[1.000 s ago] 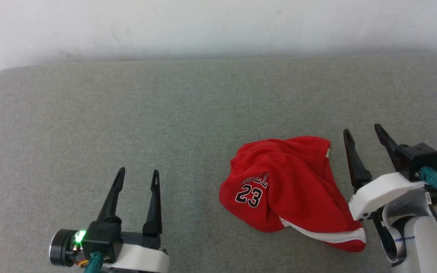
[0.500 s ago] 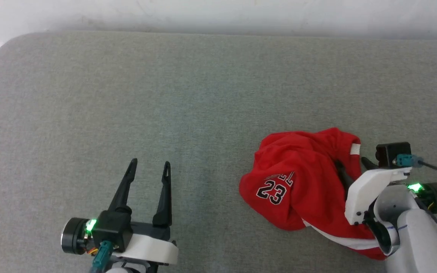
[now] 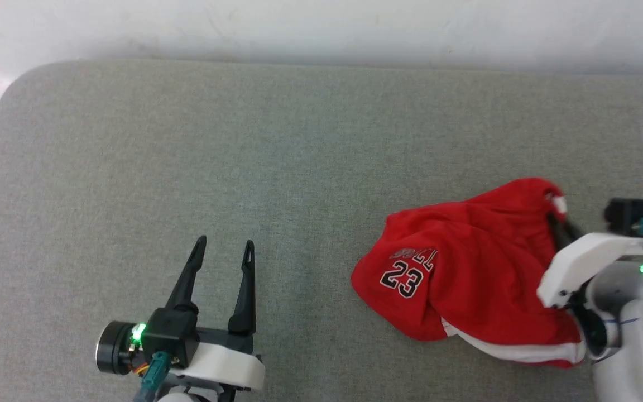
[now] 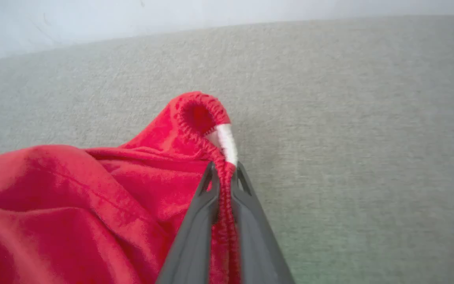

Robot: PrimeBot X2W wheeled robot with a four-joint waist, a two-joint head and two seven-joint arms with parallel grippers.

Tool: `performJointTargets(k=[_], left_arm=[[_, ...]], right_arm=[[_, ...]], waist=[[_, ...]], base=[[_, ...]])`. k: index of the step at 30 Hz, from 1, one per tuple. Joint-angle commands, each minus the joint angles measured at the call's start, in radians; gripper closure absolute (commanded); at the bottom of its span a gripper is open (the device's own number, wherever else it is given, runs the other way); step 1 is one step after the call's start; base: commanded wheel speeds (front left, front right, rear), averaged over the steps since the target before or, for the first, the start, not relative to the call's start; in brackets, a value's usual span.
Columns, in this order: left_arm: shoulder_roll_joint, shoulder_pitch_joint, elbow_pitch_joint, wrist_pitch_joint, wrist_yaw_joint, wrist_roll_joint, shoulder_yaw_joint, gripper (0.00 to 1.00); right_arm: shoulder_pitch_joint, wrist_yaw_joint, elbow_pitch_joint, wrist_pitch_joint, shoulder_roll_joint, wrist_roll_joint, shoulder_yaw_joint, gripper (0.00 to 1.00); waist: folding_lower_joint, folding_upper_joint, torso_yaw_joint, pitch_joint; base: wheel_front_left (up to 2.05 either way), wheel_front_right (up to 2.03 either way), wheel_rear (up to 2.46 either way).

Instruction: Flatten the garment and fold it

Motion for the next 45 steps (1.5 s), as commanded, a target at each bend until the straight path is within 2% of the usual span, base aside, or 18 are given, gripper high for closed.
performJointTargets(k=[1,5,10,16,20,25,33,37,38,39,40,41,45], left_arm=[[-0.003,0.011,0.004,-0.005,-0.007,0.009,0.007,0.0],[-0.009,0.027,0.011,-0.005,-0.012,0.013,0.012,0.0],[-0.015,0.049,0.02,-0.005,-0.018,0.016,0.016,0.0],[-0.023,0.072,0.025,-0.005,-0.022,0.018,0.019,0.0],[-0.03,0.08,0.03,-0.005,-0.027,0.018,0.016,0.0],[-0.041,0.081,0.034,-0.005,-0.034,0.017,0.013,0.0],[-0.054,0.072,0.052,-0.005,-0.049,0.016,0.015,0.0],[-0.06,0.062,0.066,-0.005,-0.059,0.015,0.014,0.0],[-0.061,0.06,0.068,-0.005,-0.06,0.015,0.015,0.0],[-0.063,0.057,0.07,-0.005,-0.061,0.015,0.016,0.0],[-0.064,0.055,0.073,-0.005,-0.062,0.015,0.018,0.0],[-0.065,0.053,0.075,-0.005,-0.064,0.015,0.019,0.0],[-0.071,0.051,0.081,-0.005,-0.066,0.016,0.024,0.0]], right_arm=[[-0.02,-0.002,-0.018,-0.014,-0.003,-0.013,-0.02,1.0],[-0.032,-0.002,-0.1,-0.024,-0.007,-0.059,-0.117,1.0],[-0.05,-0.002,-0.238,0.014,-0.04,-0.103,-0.202,1.0],[-0.093,-0.002,-0.405,0.076,-0.061,-0.11,-0.196,1.0],[-0.109,-0.002,-0.466,0.124,-0.066,-0.106,-0.096,1.0],[-0.096,-0.002,-0.445,0.176,-0.046,-0.055,0.095,1.0],[-0.086,-0.002,-0.227,0.122,-0.006,0.028,0.385,1.0],[-0.09,-0.002,-0.099,0.055,-0.004,0.146,0.542,1.0],[-0.092,-0.002,-0.071,0.037,-0.004,0.174,0.577,0.93],[-0.096,-0.002,-0.043,0.021,-0.004,0.194,0.611,0.63],[-0.098,-0.002,-0.014,0.01,-0.004,0.215,0.639,0.28],[-0.102,-0.002,0.012,0.0,-0.003,0.235,0.663,0.0],[-0.136,-0.002,0.091,-0.035,-0.003,0.283,0.722,0.0]], waist=[[-0.0001,0.0,-0.015,-0.027],[-0.0001,0.0,-0.03,-0.067],[-0.0001,0.0,-0.037,-0.112],[-0.0001,0.0,-0.033,-0.151],[-0.0001,0.0,-0.023,-0.166],[-0.0001,0.0,0.0,-0.167],[-0.0001,0.0,0.058,-0.148],[-0.0001,0.0,0.096,-0.139],[-0.0001,0.0,0.103,-0.137],[-0.0001,0.0,0.11,-0.135],[-0.0001,0.0,0.116,-0.133],[-0.0001,0.0,0.122,-0.131],[-0.0001,0.0,0.13,-0.125]], base=[[0.0,0.0,0.0],[0.0,0.0,0.0],[0.0,0.0,0.0],[0.0,0.0,0.0],[0.0,0.0,0.0],[0.0,0.0,0.0],[0.0,0.0,0.0],[0.0,0.0,0.0],[0.0,0.0,0.0],[0.0,0.0,0.0],[0.0,0.0,0.0],[0.0,0.0,0.0],[0.0,0.0,0.0]])
